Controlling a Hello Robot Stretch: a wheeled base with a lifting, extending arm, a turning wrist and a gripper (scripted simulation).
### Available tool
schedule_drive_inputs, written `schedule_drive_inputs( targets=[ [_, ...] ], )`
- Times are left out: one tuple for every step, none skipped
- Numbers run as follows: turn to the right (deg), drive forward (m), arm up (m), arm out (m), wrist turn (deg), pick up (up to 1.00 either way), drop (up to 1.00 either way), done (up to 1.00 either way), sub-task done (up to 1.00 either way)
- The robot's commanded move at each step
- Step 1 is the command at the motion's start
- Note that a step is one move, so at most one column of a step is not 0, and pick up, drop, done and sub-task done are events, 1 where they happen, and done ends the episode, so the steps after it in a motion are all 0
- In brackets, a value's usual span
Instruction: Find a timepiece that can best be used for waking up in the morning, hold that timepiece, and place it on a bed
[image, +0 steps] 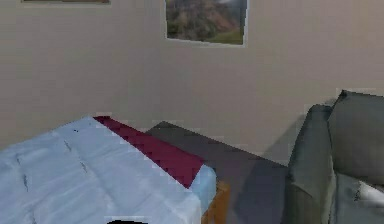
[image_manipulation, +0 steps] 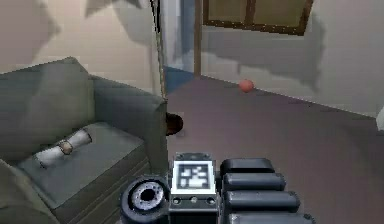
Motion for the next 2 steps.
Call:
schedule_drive_inputs(
  targets=[
    [45.0, 0.00, 0.00, 0.00, 0.0, 0.00, 0.00, 0.00, 0.00],
    [21.0, 0.00, 0.00, 0.00, 0.0, 0.00, 0.00, 0.00, 0.00]
  ],
)
